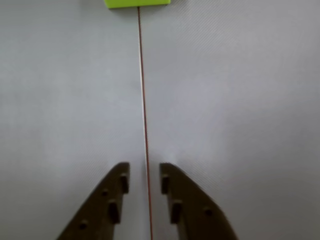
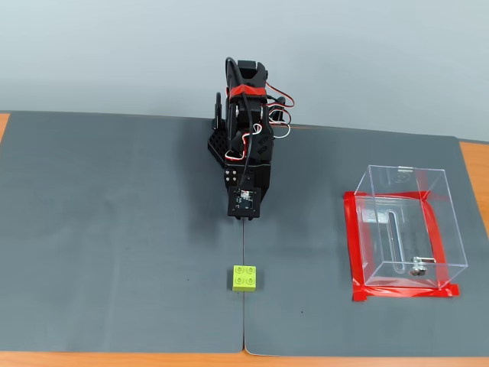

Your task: Pick the green lego block and place it into the transparent box

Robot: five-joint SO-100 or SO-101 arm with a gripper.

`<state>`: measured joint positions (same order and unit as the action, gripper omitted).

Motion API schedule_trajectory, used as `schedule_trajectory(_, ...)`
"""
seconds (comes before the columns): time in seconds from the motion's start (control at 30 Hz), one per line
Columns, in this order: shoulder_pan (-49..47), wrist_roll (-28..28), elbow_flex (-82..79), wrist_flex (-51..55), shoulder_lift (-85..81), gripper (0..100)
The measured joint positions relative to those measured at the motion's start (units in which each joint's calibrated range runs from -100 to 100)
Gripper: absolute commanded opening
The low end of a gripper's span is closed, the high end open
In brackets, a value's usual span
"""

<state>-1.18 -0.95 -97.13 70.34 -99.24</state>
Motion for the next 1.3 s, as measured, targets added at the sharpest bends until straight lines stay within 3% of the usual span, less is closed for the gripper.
schedule_trajectory(0.93,0.00,0.00,0.27,0.00,0.00,7)
schedule_trajectory(1.3,0.07,-0.15,12.39,0.00,-0.08,7)
